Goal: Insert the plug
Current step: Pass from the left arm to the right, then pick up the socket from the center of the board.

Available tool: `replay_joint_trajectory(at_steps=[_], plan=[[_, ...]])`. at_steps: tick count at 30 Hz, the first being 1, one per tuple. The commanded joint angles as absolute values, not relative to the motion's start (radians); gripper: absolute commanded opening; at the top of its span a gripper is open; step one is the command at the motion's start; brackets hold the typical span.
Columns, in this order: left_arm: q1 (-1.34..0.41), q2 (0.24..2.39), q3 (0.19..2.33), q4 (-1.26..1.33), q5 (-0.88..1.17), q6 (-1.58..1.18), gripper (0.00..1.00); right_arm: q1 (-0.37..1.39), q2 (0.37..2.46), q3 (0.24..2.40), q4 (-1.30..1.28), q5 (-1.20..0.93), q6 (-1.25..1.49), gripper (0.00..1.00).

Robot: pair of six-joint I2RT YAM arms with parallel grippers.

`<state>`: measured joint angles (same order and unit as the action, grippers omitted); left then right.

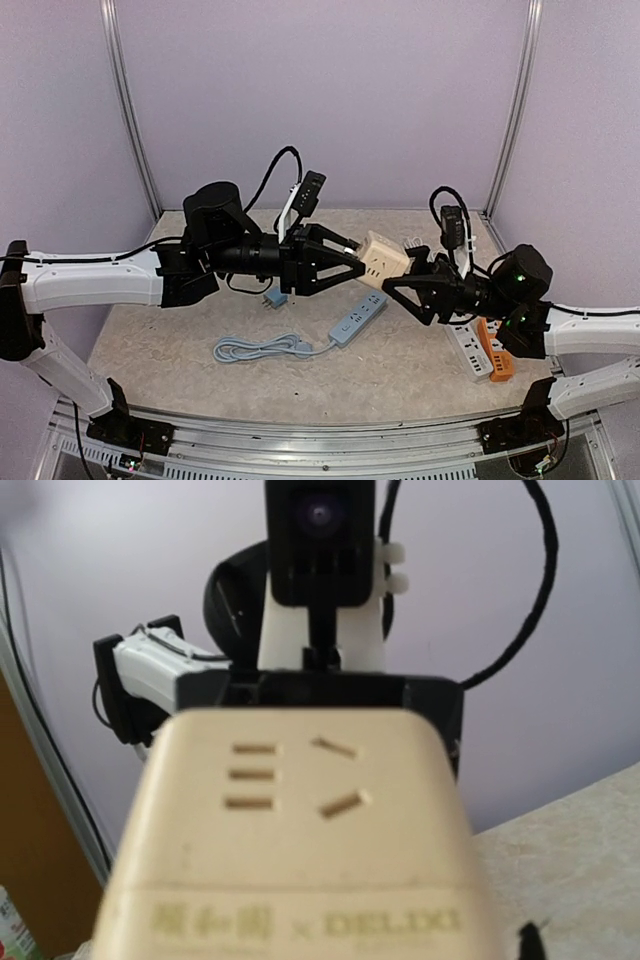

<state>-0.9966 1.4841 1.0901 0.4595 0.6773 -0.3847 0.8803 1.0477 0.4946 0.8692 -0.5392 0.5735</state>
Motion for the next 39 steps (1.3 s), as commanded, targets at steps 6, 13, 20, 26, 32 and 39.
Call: replay_joint_trajectory(at_steps=[6, 13, 20, 26, 32, 39], plan=[[-1.008, 1.498, 1.072, 0.516, 0.684, -0.382, 0.00, 0.874, 1.085, 0.530, 0.974, -0.581, 0.621, 0.81], [-1.009, 1.499, 1.069, 0.513, 0.665, -0.379, 0.00, 0.873, 1.109, 0.539, 1.002, -0.606, 0.636, 0.49], [-1.011, 1.479, 1.057, 0.470, 0.578, -0.364, 0.61, 0.872, 1.112, 0.550, 0.984, -0.648, 0.671, 0.00], [-1.006, 1.392, 0.967, 0.412, 0.404, -0.337, 0.99, 0.862, 1.019, 0.644, 0.588, -0.547, 0.507, 0.00], [-1.002, 1.295, 0.877, 0.303, 0.178, -0.318, 0.99, 0.830, 0.949, 0.800, 0.089, -0.398, 0.282, 0.00], [-1.001, 1.367, 0.873, 0.192, 0.023, -0.302, 0.99, 0.794, 1.053, 0.999, -0.302, -0.240, 0.174, 0.00]])
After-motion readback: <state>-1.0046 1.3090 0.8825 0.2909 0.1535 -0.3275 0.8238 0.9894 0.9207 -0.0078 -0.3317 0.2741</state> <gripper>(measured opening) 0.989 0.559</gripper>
